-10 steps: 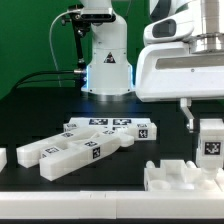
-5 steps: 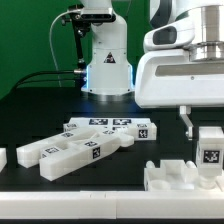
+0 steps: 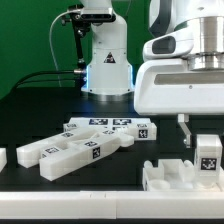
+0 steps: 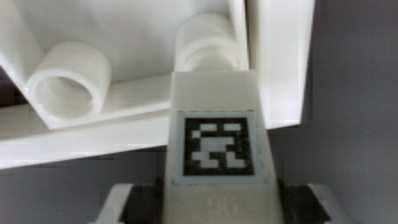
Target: Assemble chair
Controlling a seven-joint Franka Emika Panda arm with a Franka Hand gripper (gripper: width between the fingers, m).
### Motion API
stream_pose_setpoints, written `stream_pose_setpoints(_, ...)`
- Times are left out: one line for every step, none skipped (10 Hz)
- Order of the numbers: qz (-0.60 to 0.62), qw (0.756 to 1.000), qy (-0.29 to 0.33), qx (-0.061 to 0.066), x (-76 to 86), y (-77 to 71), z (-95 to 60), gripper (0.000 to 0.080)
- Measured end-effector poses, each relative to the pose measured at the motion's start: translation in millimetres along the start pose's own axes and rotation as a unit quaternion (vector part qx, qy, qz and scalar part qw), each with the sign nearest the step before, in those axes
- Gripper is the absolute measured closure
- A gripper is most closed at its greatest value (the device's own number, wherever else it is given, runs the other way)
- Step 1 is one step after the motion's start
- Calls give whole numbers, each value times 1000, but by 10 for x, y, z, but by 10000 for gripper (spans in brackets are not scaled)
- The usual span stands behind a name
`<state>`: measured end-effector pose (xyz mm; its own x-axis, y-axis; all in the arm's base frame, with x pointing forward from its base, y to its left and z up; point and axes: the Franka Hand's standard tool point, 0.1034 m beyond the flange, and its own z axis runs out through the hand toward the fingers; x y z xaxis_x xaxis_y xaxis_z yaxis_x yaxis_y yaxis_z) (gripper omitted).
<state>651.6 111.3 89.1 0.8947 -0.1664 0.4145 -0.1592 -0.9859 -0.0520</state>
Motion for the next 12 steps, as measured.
stream_pose_setpoints(-2, 1000, 8, 2, 2, -27, 1, 514)
stream_pose_setpoints(-6, 1000, 19, 1, -2, -42, 1, 514)
stream_pose_setpoints(-8, 1000, 29, -2, -16, -50, -7, 514)
stream_pose_setpoints(-14, 999, 34, -7, -26, -41, -6, 514)
stream_pose_setpoints(-15, 999, 34, -8, -22, -29, -5, 514)
stream_pose_setpoints(-16, 999, 34, -7, -23, -32, -5, 514)
stream_pose_setpoints(-16, 999, 34, -7, -24, -33, -4, 447)
stream_pose_setpoints(-16, 999, 33, -8, -20, -30, -4, 264)
stream_pose_setpoints(-17, 1000, 8, -14, 16, 47, -19, 182)
stream_pose_setpoints(-8, 1000, -6, -16, 81, 103, -30, 182)
stream_pose_setpoints(4, 999, -44, -20, 111, 135, -30, 156)
stream_pose_setpoints(9, 996, -80, -24, 132, 126, -35, 156)
